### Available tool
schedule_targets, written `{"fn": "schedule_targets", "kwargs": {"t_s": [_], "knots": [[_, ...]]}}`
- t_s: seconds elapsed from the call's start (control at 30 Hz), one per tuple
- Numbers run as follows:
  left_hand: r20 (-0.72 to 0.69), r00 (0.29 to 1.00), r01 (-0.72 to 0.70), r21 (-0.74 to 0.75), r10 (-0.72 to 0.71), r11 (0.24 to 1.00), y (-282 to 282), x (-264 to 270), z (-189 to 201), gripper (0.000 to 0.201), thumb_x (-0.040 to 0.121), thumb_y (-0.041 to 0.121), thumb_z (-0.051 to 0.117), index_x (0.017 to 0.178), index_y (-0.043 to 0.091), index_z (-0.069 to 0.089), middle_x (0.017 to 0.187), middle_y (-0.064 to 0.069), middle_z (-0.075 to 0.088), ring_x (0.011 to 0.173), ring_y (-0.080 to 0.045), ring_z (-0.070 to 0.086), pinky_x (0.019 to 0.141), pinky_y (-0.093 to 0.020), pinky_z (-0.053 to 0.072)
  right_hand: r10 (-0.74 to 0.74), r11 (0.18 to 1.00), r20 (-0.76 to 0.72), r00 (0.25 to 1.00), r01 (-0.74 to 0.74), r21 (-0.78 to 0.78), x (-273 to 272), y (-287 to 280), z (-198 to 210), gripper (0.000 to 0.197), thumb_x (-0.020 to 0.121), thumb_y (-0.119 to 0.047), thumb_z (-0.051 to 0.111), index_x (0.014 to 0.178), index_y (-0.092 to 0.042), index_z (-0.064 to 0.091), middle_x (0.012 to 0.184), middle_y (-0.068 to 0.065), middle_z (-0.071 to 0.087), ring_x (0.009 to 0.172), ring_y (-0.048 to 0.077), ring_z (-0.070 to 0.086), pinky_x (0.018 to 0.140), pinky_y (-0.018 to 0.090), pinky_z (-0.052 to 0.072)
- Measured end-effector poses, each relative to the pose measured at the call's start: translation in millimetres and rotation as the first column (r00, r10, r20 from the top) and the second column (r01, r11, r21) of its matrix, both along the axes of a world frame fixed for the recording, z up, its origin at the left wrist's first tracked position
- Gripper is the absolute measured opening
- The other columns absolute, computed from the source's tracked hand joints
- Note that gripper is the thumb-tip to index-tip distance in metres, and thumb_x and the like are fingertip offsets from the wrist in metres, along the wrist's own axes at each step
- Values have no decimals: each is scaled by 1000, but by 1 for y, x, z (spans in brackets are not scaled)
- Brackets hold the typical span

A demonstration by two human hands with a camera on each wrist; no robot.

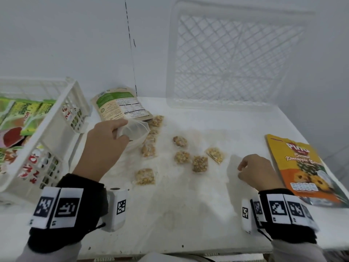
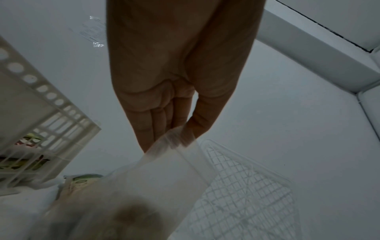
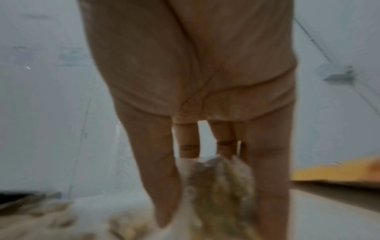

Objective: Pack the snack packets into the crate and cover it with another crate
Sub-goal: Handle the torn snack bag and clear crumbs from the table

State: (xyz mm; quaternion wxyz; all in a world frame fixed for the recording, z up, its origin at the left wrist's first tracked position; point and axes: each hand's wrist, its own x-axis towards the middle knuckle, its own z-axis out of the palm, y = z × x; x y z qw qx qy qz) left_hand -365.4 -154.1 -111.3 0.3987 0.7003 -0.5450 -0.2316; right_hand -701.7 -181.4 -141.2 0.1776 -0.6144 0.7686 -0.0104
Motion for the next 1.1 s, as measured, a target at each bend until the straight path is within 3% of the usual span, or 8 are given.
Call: {"fn": "schedule_targets", "kwargs": {"t_s": [0.1, 0.2, 0.37, 0.63, 0.73, 0.8, 0.9, 1.1], "knots": [[-38, 999, 0, -4, 0, 1000, 3, 0, 1, 45, 80, 1, 58, 124, 12, 60, 126, -4, 61, 116, -16, 57, 105, -39, 41, 159, 965, 363, 918, -68, -252, 32, -1, 23, 17, 76, -19, 76, 73, -5, 67, 68, 4, 61, 70, 18, 58, 61, 24, 42], [-67, 998, -4, 6, 5, 1000, 7, 0, 3, 47, 79, -2, 58, 125, 11, 59, 126, -6, 61, 116, -16, 57, 105, -40, 42, 385, 897, 705, 595, -63, -437, 86, 5, 54, 26, 70, -24, 81, 72, -7, 61, 65, 7, 59, 61, 19, 57, 64, 40, 55], [-74, 997, -19, 22, 21, 1000, 15, -7, 10, 48, 77, 0, 60, 123, 12, 61, 116, -15, 66, 109, -27, 61, 97, -43, 47, 624, 770, 688, 371, -144, -621, 170, 6, 72, 27, 71, -22, 80, 73, -10, 56, 69, 9, 64, 67, 27, 62, 65, 38, 54], [-183, 983, 31, -6, -32, 999, 28, -11, 23, 33, 62, 16, 48, 79, 35, 69, 85, -6, 72, 89, -26, 66, 86, -48, 51, 830, 548, 265, 492, -623, -558, 212, -5, 55, 16, 90, -20, 59, 99, -12, 69, 93, 6, 70, 89, 20, 63, 79, 36, 50], [-206, 978, 12, -8, -14, 1000, 26, -4, 19, 36, 67, 15, 52, 90, 37, 70, 77, -5, 71, 73, -20, 64, 73, -38, 53, 871, 473, 185, 455, -676, -565, 209, -8, 63, 22, 92, -24, 55, 108, -22, 70, 100, -1, 72, 95, 15, 64, 84, 32, 51], [-189, 981, -40, 29, 45, 999, 21, 3, 11, 43, 76, 7, 57, 112, 29, 68, 70, 0, 61, 66, -8, 55, 65, -27, 45, 866, 493, 310, 392, -562, -664, 203, -17, 70, 17, 90, -21, 59, 101, -17, 72, 94, -4, 73, 89, 6, 66, 80, 21, 52], [-193, 973, -116, 59, 125, 992, 17, 11, 3, 49, 80, -2, 58, 126, 15, 59, 100, 10, 62, 100, -4, 59, 86, -24, 45, 803, 586, 406, 437, -452, -673, 194, -50, 69, 15, 89, -13, 60, 98, -12, 72, 93, -2, 73, 82, 2, 65, 74, 5, 47], [-225, 965, -128, 49, 136, 991, 15, 13, 0, 49, 81, -2, 57, 126, 15, 59, 105, 4, 64, 102, -4, 59, 90, -30, 49, 669, 735, 50, 741, -651, -192, 186, -137, 23, 43, 92, -17, 53, 134, -8, 47, 133, 10, 54, 121, 25, 50, 99, 29, 38]]}}
